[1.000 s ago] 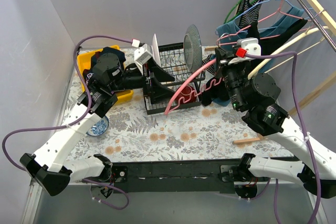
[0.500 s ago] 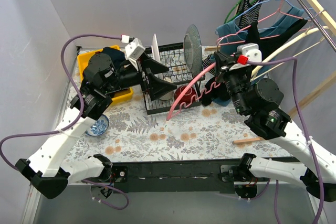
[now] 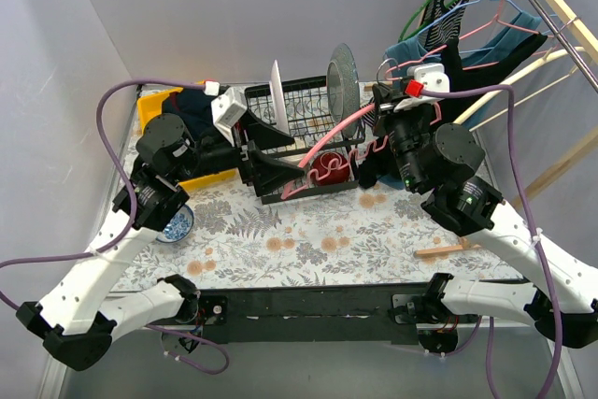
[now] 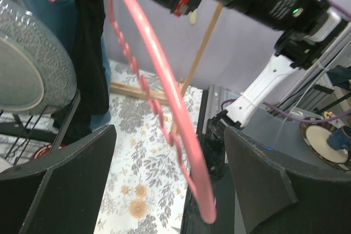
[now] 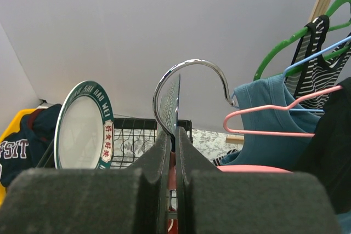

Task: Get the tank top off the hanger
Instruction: Place the hanger at the clothesline.

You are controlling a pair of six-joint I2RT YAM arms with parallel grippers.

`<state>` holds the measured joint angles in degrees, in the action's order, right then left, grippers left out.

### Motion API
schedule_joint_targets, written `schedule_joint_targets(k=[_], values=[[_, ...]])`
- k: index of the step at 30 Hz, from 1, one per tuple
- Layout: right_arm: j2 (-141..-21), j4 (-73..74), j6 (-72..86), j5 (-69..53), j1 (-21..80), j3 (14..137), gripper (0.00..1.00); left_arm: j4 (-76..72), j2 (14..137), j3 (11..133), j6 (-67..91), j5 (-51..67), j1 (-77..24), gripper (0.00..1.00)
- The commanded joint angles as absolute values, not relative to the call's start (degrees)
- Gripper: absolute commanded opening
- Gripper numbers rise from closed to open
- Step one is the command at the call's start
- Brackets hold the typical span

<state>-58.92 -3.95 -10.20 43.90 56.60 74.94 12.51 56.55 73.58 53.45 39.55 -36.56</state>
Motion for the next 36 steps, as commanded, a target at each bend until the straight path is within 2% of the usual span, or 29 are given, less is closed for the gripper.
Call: schedule_joint_targets(k=[1, 8, 10, 12, 13, 15, 16, 18, 24, 26, 27, 29, 30, 32, 34, 35, 36], values=[[-57.92, -6.33, -8.53, 45.62, 56.43, 78.57, 0.01, 14.24, 55.99, 72.07, 50.02, 35.61, -36.74, 0.78], [-57.66, -6.24, -8.35, 45.53, 56.43, 79.1, 0.01, 15.47, 58.71, 72.16, 47.99, 34.28, -37.44, 0.66], [-57.66, -6.33, -8.35, 45.26, 56.43, 79.01, 0.01, 15.64, 59.67, 72.25, 47.81, 34.37, -37.79, 0.59], [-57.74, -6.68, -8.35, 45.53, 56.51, 78.84, 0.01, 16.25, 60.11, 72.51, 47.64, 33.32, -38.23, 0.49], [-57.74, -6.68, -8.35, 45.53, 56.51, 78.84, 0.01, 16.43, 60.73, 72.77, 47.46, 32.79, -38.84, 0.38], [-57.57, -6.68, -8.18, 45.18, 56.43, 78.58, 0.01, 17.4, 61.17, 73.21, 46.94, 30.95, -39.46, 0.27], [-57.13, -6.85, -8.0, 45.09, 56.43, 78.4, 0.01, 17.4, 61.35, 73.56, 46.93, 30.33, -39.98, 0.14], [-56.6, -7.55, -7.82, 44.83, 56.34, 77.7, 0.01, 17.67, 61.44, 73.92, 46.85, 29.19, -40.34, 0.0], [-53.97, -7.56, -5.37, 40.17, 56.43, 78.39, 0.01, 15.39, 62.05, 75.32, 47.72, 26.81, -41.4, 0.0], [-51.95, -7.91, -4.4, 37.63, 56.43, 78.4, 0.14, 14.86, 62.84, 76.19, 47.9, 25.67, -41.57, 0.0], [-51.25, -8.26, -3.87, 37.01, 56.43, 78.4, 0.26, 14.68, 63.1, 76.55, 47.9, 25.4, -41.66, 0.0], [-49.57, -9.14, -2.99, 34.72, 56.43, 78.75, 0.34, 14.24, 64.15, 77.51, 47.73, 25.23, -41.84, 0.0], [-49.4, -9.4, -2.9, 33.76, 56.43, 79.1, 0.46, 13.98, 65.47, 78.74, 47.64, 25.22, -42.01, 0.0], [-49.92, -8.71, -2.55, 32.87, 56.43, 81.99, 0.55, 13.19, 67.14, 80.06, 47.64, 24.96, -42.45, 0.0], [-51.32, -6.87, -2.29, 32.35, 56.43, 86.28, 0.73, 13.27, 69.25, 81.91, 47.11, 24.35, -42.89, 0.0], [-51.68, -5.38, -2.2, 32.26, 56.43, 87.61, 0.86, 12.84, 69.78, 82.35, 47.02, 23.74, -43.06, 0.0], [-51.94, -4.84, -2.02, 31.91, 56.43, 88.67, 0.91, 12.48, 70.66, 82.7, 46.85, 23.82, -43.24, 0.0]])
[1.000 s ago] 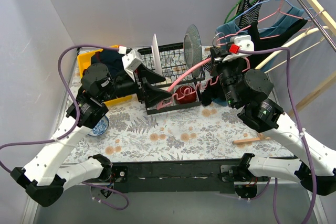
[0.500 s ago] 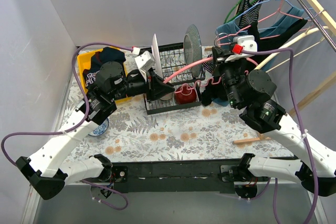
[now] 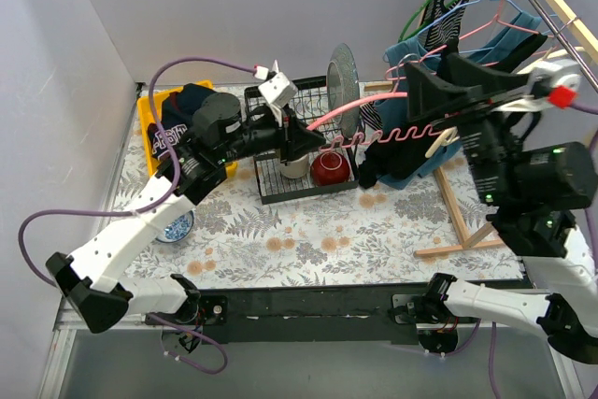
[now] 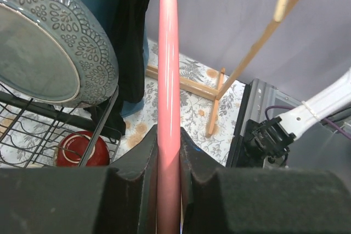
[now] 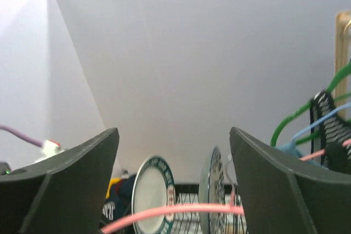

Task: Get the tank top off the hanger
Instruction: Place the hanger at the clothesline.

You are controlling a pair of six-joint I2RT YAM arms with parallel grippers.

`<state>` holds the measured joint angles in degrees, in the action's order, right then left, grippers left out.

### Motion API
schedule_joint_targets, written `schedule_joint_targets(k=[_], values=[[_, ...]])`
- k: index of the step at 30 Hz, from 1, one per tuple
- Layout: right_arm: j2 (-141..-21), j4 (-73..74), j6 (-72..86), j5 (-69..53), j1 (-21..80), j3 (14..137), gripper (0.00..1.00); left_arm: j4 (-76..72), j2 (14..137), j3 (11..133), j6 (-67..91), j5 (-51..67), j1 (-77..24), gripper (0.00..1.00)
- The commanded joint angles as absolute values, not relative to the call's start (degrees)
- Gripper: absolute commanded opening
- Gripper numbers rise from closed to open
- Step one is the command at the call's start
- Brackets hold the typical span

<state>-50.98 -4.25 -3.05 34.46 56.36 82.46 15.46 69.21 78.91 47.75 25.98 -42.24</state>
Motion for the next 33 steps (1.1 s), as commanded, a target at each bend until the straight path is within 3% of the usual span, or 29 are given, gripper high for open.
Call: schedule_joint_targets(k=[1, 22, 33], values=[[-51.94, -4.66, -1.93, 30.77, 56.51, 90.16, 0.91, 11.78, 71.01, 83.05, 46.76, 24.08, -43.5, 0.0], [-48.6, -6.06, 8.96, 10.56, 56.43, 97.65, 0.95, 1.94, 90.34, 102.48, 43.6, 22.51, -51.24, 0.0], [-46.32, -5.8, 11.51, 10.28, 56.43, 96.86, 0.99, -3.17, 102.03, 114.51, 42.71, 19.95, -52.56, 0.0]])
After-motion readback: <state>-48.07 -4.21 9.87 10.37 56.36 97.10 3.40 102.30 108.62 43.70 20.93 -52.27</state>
